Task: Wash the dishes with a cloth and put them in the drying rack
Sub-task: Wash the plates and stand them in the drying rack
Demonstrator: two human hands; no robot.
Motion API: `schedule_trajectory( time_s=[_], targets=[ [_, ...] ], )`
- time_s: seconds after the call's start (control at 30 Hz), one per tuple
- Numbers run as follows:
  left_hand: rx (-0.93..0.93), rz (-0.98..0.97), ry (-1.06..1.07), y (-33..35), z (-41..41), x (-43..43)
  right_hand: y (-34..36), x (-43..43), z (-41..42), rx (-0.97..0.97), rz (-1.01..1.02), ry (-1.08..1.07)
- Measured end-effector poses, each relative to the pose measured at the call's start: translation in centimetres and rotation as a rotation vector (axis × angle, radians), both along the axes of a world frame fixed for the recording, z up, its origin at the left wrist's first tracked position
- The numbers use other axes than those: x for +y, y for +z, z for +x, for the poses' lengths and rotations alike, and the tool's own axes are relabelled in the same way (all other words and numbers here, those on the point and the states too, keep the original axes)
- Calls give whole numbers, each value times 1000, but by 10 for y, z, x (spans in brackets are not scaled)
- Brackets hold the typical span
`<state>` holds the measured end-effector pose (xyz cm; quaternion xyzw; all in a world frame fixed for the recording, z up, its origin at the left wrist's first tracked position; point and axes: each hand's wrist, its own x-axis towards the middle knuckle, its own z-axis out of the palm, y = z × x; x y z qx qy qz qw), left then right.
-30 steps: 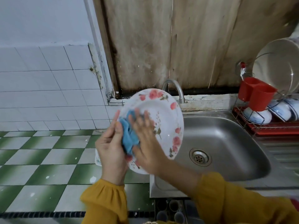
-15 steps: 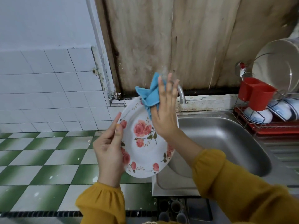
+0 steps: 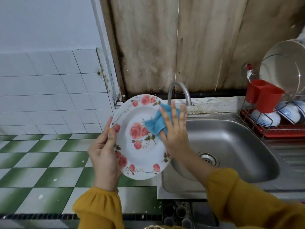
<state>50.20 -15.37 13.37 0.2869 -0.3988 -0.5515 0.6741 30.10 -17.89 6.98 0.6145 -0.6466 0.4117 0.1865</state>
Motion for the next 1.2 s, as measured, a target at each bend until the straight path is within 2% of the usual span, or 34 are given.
schedule_trajectory(
  time_s=[0.07, 0.13, 0.2, 0.27, 0.3, 0.37, 0.43, 0.47, 0.57, 0.63, 0.73, 0.8, 0.83, 0.93, 1.0, 1.07, 1.13, 1.2],
  targets=[
    [-61, -19, -13, 1, -12, 3, 26, -7, 15, -140, -60, 42],
    [-76, -52, 0, 6, -22, 8, 37, -3, 41, -147, -79, 202],
    [-42, -66, 23, 8, -22, 9, 21, 12, 64, 0, -56, 412],
    [14, -69, 59, 9, -13, 5, -3, 28, 59, 170, 65, 536],
    [18, -70, 90, 7, -7, 2, -13, 29, 47, 242, 96, 507],
    [33, -54, 108, 3, -1, -1, -25, 19, 20, 331, 95, 285],
    [30, -33, 77, -1, -4, 1, -21, 1, 2, 288, 65, 57],
    [13, -27, 59, -2, -7, 1, -13, -6, 0, 217, 41, 9],
    [-21, -75, 2, 3, -18, 0, 21, -14, 23, -66, -15, 89],
    [-39, -108, 6, 5, -24, 0, 31, -8, 48, -122, -59, 248],
    [-9, -96, 26, 3, -20, 0, 14, 5, 62, 135, -42, 466],
    [3, -85, 72, 1, -12, -2, 2, 0, 38, 318, -33, 350],
    [-3, -89, 100, 1, -9, -3, 2, -6, 27, 302, -31, 239],
    [-60, -112, 132, 6, -9, 1, 25, -19, 19, -46, -39, -37],
    [-89, -150, 135, 9, -15, 5, 35, -18, 40, -161, -82, 72],
    [-94, -177, 133, 9, -16, 6, 25, -7, 63, -34, -118, 341],
    [-57, -163, 138, 8, -9, 3, 6, 5, 65, 172, -23, 526],
    [23, -132, 152, 7, 2, -2, -9, 1, 44, 324, -5, 361]
  ],
)
